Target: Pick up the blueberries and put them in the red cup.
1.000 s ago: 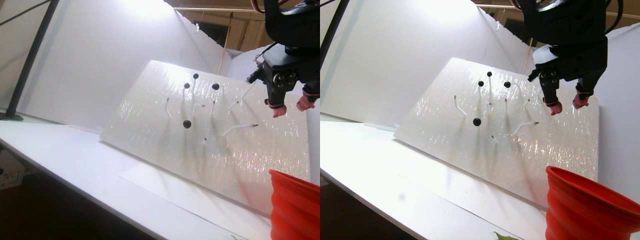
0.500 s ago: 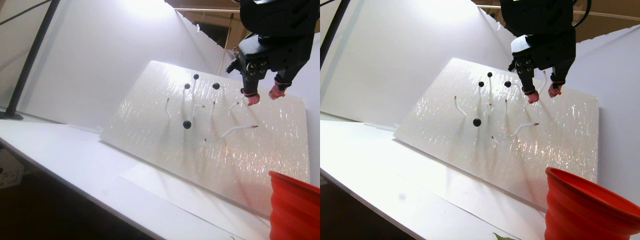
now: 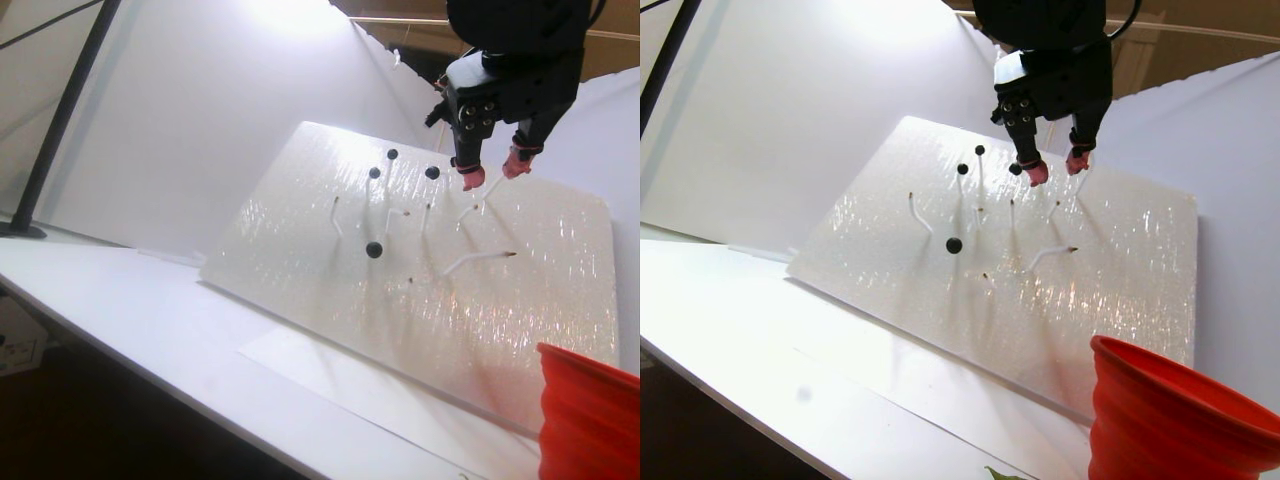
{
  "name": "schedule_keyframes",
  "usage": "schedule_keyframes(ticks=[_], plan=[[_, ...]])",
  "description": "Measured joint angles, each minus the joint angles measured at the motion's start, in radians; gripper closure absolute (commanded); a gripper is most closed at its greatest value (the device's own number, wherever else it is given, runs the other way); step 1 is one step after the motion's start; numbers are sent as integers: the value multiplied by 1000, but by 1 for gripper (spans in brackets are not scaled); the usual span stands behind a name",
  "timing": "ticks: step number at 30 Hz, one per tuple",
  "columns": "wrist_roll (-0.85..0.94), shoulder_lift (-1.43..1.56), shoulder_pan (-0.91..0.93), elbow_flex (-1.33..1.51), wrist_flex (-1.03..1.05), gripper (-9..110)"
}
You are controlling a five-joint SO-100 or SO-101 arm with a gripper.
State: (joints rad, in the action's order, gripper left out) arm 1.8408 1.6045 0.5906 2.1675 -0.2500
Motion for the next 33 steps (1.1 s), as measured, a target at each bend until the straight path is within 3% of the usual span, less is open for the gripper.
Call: schedule_keyframes(ticks=[33], plan=[[-170, 87, -104, 34, 28, 86]])
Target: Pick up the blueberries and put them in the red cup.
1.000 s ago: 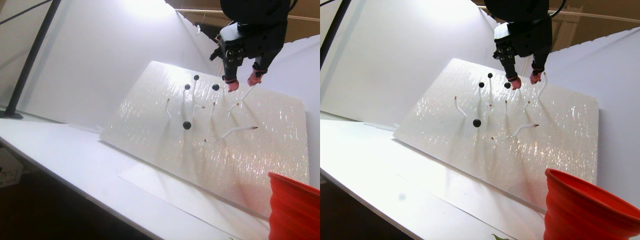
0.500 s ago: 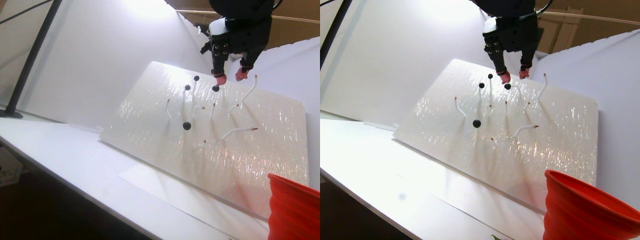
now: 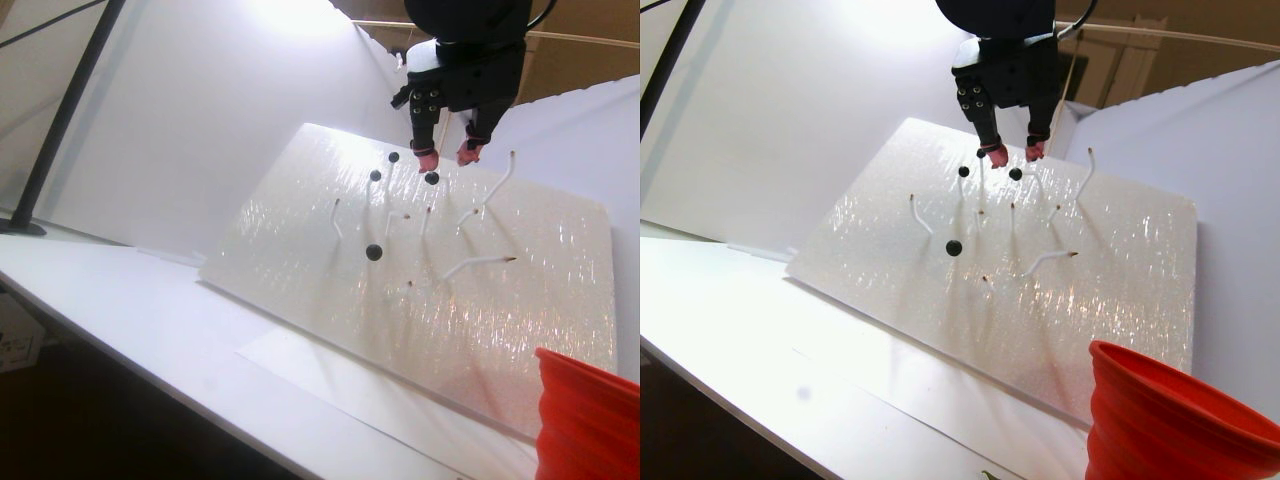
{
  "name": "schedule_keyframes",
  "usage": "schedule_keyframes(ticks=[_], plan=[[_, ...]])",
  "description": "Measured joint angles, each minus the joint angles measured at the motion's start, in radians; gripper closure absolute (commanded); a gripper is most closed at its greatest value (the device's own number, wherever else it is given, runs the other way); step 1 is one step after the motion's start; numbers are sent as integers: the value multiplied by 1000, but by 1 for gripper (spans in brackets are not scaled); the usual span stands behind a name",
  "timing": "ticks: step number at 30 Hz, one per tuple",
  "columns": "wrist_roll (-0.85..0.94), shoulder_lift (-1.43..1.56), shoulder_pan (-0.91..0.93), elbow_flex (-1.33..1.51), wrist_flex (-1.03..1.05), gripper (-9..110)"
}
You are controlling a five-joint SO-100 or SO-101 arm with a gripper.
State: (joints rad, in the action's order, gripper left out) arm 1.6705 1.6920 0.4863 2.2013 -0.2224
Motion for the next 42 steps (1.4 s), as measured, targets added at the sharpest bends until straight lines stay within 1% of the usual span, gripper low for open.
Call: schedule_keyframes(ticks=[18, 29, 42], plan=[[40, 0, -12, -126, 8, 84], [101, -87, -12, -184, 8, 84], [120, -181, -12, -249, -17, 83]])
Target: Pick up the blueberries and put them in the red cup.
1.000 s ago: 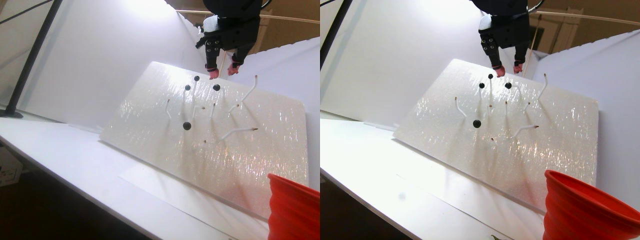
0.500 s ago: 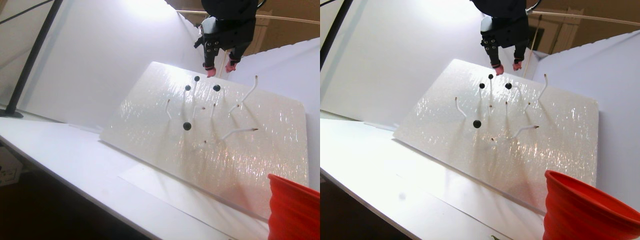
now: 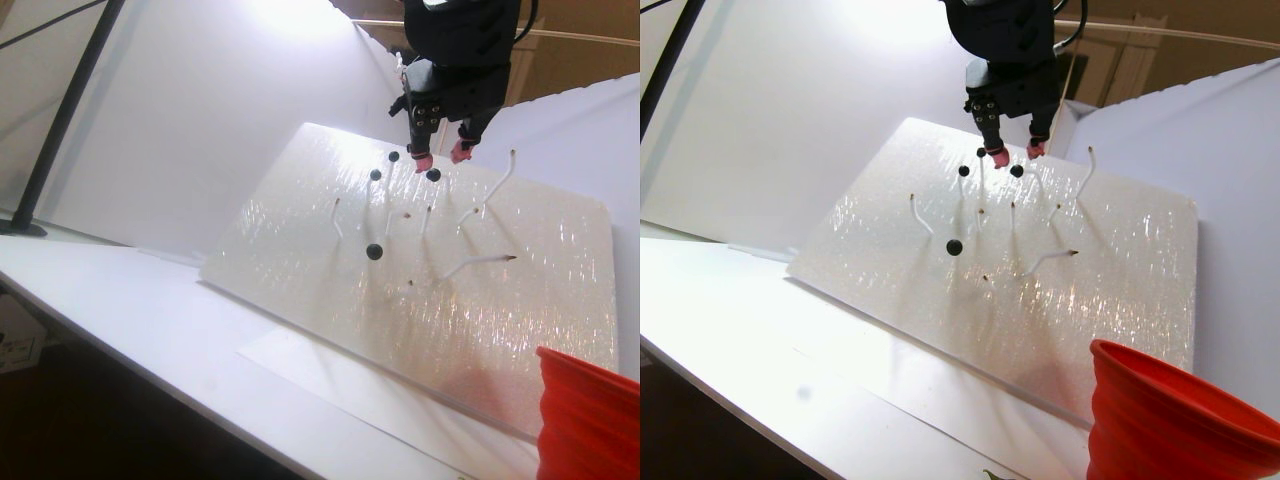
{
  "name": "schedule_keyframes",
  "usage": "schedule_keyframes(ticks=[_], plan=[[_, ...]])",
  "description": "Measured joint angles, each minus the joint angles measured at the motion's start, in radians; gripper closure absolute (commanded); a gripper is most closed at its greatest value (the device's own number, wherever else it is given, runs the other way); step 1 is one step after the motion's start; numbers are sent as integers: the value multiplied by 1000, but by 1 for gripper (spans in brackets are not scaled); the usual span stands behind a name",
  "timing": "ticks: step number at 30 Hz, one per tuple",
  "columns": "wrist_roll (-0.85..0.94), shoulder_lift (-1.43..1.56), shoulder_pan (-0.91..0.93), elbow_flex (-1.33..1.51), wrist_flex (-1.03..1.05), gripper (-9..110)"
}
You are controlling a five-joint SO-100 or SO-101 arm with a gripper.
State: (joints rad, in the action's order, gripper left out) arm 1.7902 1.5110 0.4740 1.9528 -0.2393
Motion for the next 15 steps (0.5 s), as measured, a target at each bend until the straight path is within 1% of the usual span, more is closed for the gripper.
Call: schedule_keyframes(ticks=[15], plan=[[26, -95, -12, -94, -31, 82]])
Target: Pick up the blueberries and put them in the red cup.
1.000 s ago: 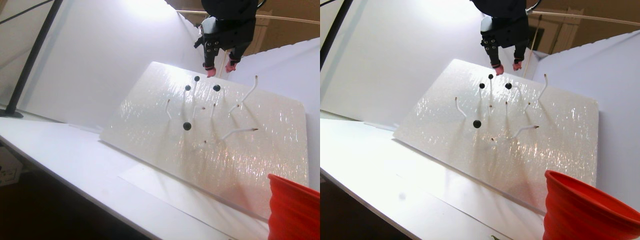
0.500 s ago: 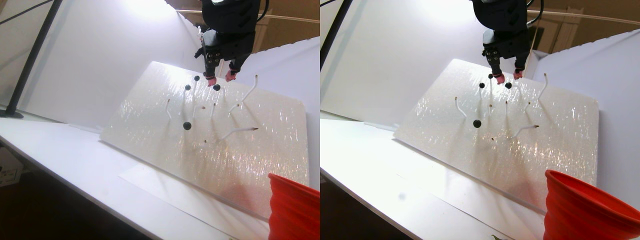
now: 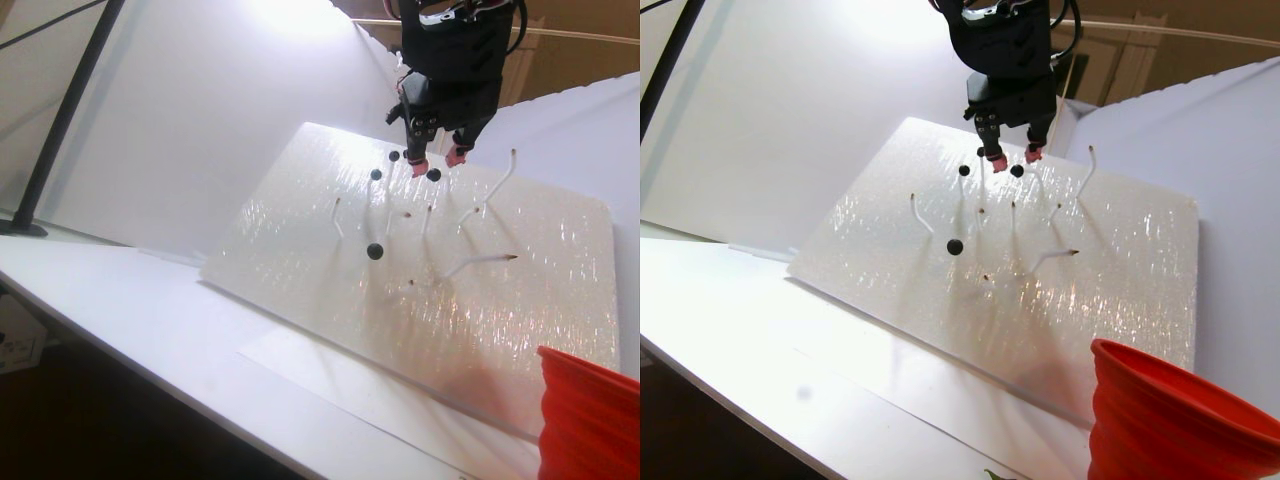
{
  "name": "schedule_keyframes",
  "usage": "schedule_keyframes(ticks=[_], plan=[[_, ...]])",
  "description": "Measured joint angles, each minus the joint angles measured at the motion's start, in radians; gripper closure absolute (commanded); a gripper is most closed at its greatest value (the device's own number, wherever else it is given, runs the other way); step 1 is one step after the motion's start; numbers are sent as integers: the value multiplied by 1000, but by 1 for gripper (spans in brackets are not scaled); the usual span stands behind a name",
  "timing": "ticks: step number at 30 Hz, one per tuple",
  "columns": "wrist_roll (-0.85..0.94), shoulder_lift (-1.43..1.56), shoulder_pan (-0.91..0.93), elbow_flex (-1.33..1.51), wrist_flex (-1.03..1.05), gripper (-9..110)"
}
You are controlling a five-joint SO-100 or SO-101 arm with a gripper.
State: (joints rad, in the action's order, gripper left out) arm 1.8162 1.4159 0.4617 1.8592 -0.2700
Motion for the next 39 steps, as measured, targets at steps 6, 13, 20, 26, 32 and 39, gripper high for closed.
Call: schedule_keyframes(ticks=[6, 13, 20, 26, 32, 39], plan=[[15, -43, 0, -46, 0, 82], [17, -74, 0, -87, -3, 82], [17, -94, -15, -107, -14, 82], [17, -117, -15, -115, -21, 82], [28, -144, -15, -156, -21, 82], [28, -150, -15, -161, -26, 83]])
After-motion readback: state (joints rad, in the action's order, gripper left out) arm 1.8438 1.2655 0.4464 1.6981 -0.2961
